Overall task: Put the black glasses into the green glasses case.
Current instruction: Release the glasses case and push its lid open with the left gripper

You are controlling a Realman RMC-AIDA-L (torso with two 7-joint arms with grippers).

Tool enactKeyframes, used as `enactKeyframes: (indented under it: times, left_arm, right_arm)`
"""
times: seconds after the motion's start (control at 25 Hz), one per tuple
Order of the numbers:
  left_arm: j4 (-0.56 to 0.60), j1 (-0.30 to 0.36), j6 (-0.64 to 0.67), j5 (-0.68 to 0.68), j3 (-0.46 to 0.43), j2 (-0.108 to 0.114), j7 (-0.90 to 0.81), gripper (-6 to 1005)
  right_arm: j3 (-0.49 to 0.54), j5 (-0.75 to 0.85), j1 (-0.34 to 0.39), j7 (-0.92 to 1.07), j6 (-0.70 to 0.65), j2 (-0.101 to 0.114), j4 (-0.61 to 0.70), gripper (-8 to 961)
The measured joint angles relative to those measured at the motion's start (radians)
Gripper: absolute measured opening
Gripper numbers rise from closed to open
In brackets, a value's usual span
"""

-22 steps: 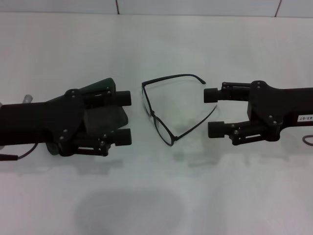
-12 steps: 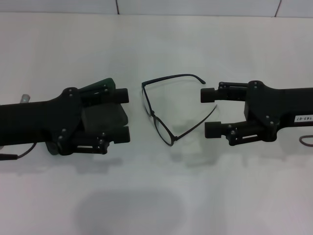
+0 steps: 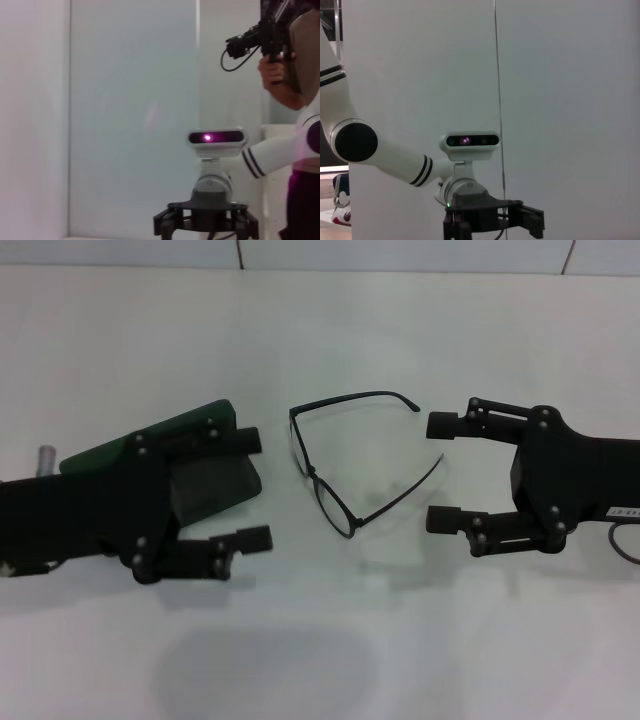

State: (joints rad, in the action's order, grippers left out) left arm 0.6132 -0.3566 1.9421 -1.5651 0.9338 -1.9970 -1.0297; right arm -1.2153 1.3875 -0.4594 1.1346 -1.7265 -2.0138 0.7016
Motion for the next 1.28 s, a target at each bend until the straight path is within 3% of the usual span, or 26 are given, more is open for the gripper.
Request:
enactKeyframes:
  times: [0.68, 0.84, 1.08, 1.28]
  left_arm:
    - [-0.006, -0.003, -0.017, 0.001, -0.028, -0.003, 0.018, 855]
    - [0.016, -0.016, -0.018, 0.013, -0.055, -0.004, -0.047, 853]
    - [0.201, -0.052, -0.026, 0.011, -0.103, -0.007, -0.282, 852]
    - [0.526, -0.067, -0.133, -0.042, -0.12, -0.009, -0.62, 850]
  right_arm:
    - [0.01, -0.001, -0.01, 0.005, 0.005, -0.002, -0.001, 853]
    - [0.06, -0.002, -0.006, 0.004, 0.007, -0.002, -0.008, 853]
    - [0.151, -0.002, 0.009, 0.004, -0.024, 0.004, -0.037, 853]
    - [0.188, -0.002, 0.041, 0.004, -0.033, 0.004, -0.042, 853]
